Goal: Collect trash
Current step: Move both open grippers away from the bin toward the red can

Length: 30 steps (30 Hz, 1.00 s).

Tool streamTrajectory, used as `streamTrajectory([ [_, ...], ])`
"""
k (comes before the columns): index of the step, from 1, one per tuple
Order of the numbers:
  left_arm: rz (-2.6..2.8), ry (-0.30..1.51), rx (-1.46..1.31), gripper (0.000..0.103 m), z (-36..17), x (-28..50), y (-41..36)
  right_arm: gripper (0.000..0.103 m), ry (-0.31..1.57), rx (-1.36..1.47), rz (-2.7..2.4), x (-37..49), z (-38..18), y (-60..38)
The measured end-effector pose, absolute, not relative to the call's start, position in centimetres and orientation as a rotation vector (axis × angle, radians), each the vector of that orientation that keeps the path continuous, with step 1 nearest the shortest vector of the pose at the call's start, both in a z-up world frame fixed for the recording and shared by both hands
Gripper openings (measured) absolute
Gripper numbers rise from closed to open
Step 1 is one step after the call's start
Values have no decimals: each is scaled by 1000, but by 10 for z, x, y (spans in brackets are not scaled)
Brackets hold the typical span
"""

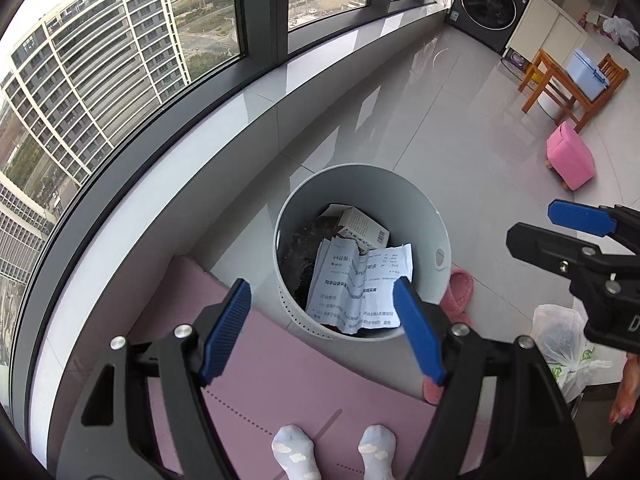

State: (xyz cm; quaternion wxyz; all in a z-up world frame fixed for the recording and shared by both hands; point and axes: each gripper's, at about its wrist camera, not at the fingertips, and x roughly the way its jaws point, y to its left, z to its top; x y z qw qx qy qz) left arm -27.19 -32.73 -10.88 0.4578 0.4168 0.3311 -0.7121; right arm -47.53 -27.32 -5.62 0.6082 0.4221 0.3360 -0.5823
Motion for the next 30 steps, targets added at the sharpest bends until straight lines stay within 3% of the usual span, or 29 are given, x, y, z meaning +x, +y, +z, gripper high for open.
streamTrajectory([
  [11, -1474, 925, 891, 74, -94, -172, -276, 70, 876, 797, -1119, -397, -38, -289],
  [30, -983, 1085, 623, 75, -88, 38, -149, 70, 970, 574, -693, -143, -25, -243],
])
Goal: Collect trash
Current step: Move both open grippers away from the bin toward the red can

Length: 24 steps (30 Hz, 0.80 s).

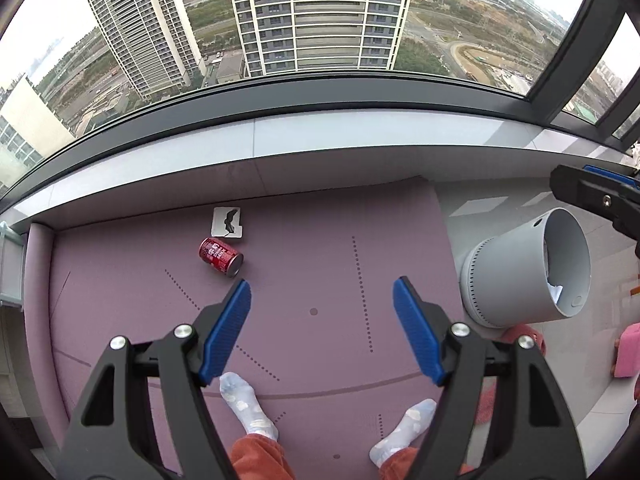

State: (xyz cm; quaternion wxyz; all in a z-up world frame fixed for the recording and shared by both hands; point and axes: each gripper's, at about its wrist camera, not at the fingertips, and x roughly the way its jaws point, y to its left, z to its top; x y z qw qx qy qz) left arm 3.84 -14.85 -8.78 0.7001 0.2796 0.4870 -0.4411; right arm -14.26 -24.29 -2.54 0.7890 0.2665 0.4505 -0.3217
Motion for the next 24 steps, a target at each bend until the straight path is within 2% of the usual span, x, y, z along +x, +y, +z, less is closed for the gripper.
streamTrajectory([
  [9, -903, 1142, 569, 76, -91, 147, -108, 70, 986, 531, -662, -23, -26, -213],
  [15, -890, 1179, 535, 76, -106, 208, -95, 70, 1035, 494, -625, 51, -46, -201],
  [24, -920, 1137, 573, 79, -183, 257, -96, 70, 1066, 494, -534, 138, -124, -200],
])
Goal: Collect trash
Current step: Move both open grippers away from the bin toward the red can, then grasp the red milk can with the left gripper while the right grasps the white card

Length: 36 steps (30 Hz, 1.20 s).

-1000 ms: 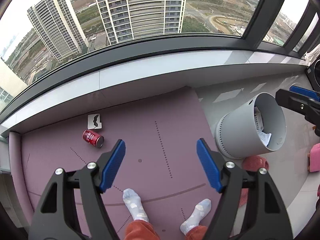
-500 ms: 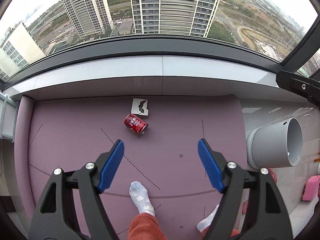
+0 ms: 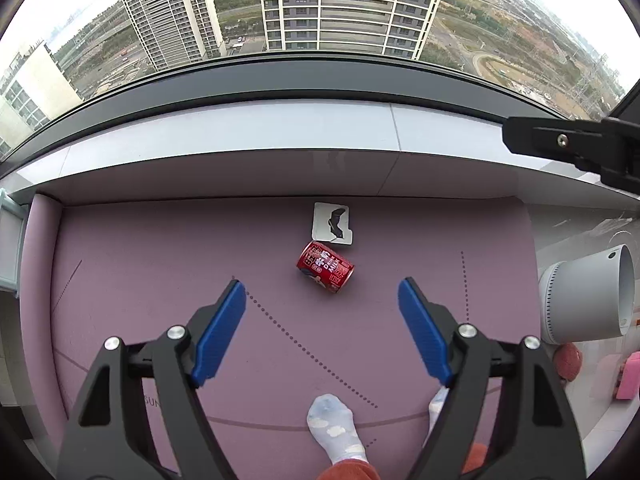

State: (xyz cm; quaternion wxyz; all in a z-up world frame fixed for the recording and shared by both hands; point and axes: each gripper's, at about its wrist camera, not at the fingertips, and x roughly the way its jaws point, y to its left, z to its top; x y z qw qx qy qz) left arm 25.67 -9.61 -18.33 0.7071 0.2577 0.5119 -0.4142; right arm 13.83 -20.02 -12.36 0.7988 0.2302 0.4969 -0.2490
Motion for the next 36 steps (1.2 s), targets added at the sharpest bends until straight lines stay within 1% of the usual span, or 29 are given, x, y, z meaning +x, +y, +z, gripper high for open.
streamTrajectory([
  [3, -942, 1120, 597, 80, -227, 259, -103, 70, 1103, 469, -495, 160, -174, -210],
  [8, -993, 1025, 707, 80, -314, 253, -115, 70, 1149, 423, -433, 188, -272, -225],
  [11, -991, 1010, 717, 80, -361, 256, -122, 70, 1166, 407, -407, 199, -326, -232],
  [16, -973, 1003, 700, 80, -416, 263, -133, 70, 1195, 374, -370, 211, -391, -238],
  [22, -1022, 985, 719, 80, -447, 257, -145, 70, 1226, 359, -332, 217, -431, -239],
  [23, -1039, 978, 727, 81, -451, 255, -146, 70, 1227, 363, -328, 218, -435, -239],
  [24, -1059, 967, 726, 85, -451, 254, -146, 70, 1227, 367, -325, 218, -437, -240],
  [28, -1102, 952, 786, 90, -455, 253, -146, 70, 1226, 378, -321, 220, -441, -239],
  [32, -1135, 947, 811, 91, -456, 257, -146, 70, 1230, 392, -320, 222, -450, -240],
  [36, -1184, 901, 861, 91, -460, 256, -151, 70, 1235, 401, -322, 226, -460, -243],
])
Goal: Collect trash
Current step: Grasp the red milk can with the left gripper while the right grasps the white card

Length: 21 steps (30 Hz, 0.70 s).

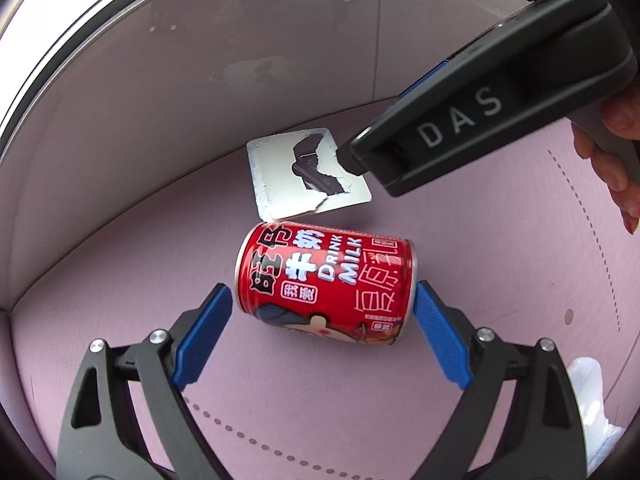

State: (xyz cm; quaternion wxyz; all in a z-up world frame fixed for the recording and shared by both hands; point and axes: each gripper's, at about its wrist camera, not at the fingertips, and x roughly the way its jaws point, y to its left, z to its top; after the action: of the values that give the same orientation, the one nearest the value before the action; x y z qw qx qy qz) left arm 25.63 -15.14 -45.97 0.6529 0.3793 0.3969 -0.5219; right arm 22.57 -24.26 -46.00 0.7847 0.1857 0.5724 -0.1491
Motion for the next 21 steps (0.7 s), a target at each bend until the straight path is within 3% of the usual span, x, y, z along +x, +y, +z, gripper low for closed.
streamTrajectory([
  [5, -1217, 790, 949, 94, -479, 254, -162, 70, 1227, 405, -325, 227, -464, -249],
  [21, -1248, 678, 979, 99, -482, 243, -164, 70, 1225, 420, -329, 223, -453, -256],
])
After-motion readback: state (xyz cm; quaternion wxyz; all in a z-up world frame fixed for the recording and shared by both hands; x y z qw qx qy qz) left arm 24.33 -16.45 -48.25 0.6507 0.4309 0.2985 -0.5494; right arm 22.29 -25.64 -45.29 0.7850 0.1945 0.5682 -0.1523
